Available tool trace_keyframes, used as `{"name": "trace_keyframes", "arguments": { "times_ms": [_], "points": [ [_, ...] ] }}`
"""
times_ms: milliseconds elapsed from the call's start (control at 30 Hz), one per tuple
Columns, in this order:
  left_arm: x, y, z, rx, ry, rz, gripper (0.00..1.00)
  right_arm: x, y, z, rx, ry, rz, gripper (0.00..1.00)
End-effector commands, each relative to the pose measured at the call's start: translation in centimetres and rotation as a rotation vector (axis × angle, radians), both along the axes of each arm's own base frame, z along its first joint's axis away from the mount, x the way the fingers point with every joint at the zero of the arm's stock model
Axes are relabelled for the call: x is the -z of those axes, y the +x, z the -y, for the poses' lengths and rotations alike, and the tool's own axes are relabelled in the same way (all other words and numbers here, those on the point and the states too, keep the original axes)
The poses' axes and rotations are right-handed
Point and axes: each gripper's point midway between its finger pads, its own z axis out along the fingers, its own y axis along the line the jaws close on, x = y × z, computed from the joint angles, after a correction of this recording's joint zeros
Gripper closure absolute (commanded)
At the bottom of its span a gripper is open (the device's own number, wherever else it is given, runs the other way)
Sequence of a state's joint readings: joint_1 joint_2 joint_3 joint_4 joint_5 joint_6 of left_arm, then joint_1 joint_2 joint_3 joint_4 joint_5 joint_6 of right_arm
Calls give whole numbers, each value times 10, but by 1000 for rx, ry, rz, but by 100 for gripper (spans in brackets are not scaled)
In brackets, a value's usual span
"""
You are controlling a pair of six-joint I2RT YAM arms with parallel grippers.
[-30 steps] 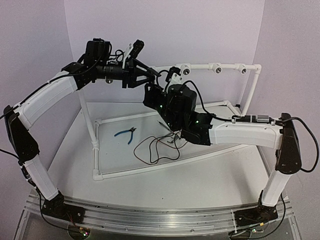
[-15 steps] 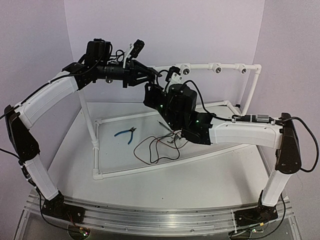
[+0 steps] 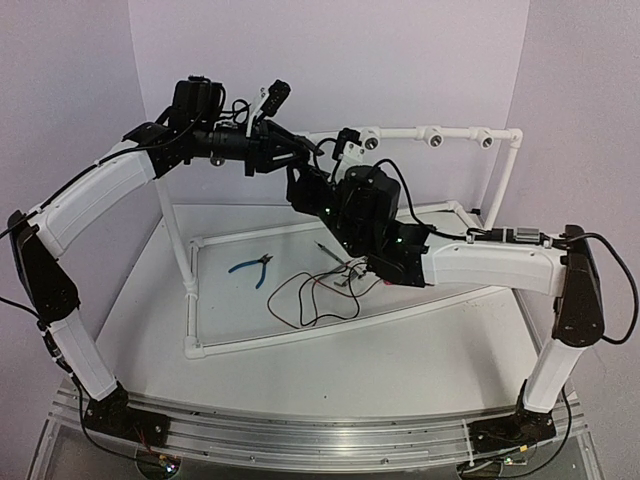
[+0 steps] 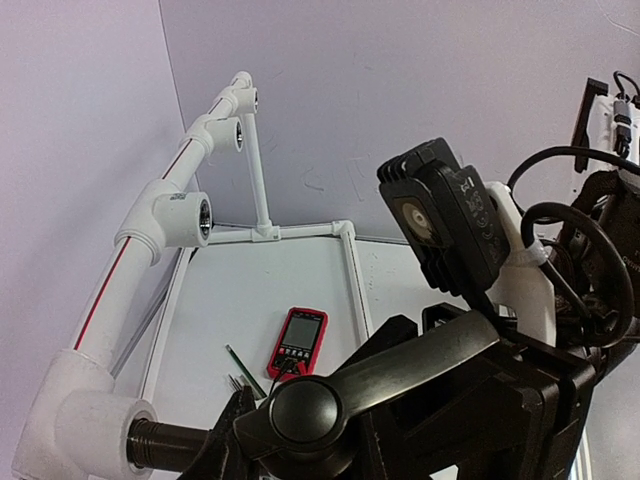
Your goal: Install the water faucets
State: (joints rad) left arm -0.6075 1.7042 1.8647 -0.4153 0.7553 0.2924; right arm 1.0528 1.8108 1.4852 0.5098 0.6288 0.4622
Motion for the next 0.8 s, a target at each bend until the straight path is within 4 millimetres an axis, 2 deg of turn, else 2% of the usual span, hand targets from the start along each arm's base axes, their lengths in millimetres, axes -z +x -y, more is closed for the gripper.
{"name": "trace_keyframes", "arguments": {
  "times_ms": [0,100,233,400,567,667,767],
  "points": [
    [-29,4,-10,-41,-21,114,100,-87,-21,33,-36,169,145,44],
    [-29,4,-10,-41,-14,123,100,-80,-28,31,-72,102,134,39],
    [-31,4,-11,-45,-10,133,100,-75,-43,32,-133,-29,111,27],
    [-34,5,-11,-50,-7,151,100,-63,-54,46,-146,-175,119,16],
    [-33,8,-12,-66,11,141,100,-67,-60,57,-140,-263,153,2],
    [-28,12,-12,-77,23,124,100,-72,-61,54,-157,-342,136,2],
    [-27,14,-12,-92,29,118,100,-63,-62,52,-179,-427,111,2]
  ]
}}
